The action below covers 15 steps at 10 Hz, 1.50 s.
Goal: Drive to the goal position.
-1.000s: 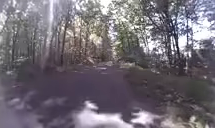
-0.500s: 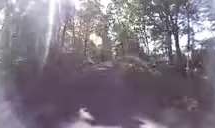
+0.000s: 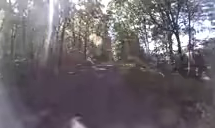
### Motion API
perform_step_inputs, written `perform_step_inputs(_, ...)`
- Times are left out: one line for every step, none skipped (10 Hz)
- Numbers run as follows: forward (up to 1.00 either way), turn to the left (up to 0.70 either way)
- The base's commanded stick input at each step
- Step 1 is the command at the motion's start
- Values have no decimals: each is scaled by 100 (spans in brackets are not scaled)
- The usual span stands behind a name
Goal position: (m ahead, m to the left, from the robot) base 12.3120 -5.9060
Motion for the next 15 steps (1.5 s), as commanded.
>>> perform_step_inputs(45,0)
perform_step_inputs(45,0)
perform_step_inputs(45,0)
perform_step_inputs(45,0)
perform_step_inputs(45,0)
perform_step_inputs(45,0)
perform_step_inputs(45,0)
perform_step_inputs(45,0)
perform_step_inputs(45,0)
perform_step_inputs(45,0)
perform_step_inputs(45,0)
perform_step_inputs(45,0)
perform_step_inputs(45,0)
perform_step_inputs(45,0)
perform_step_inputs(45,0)
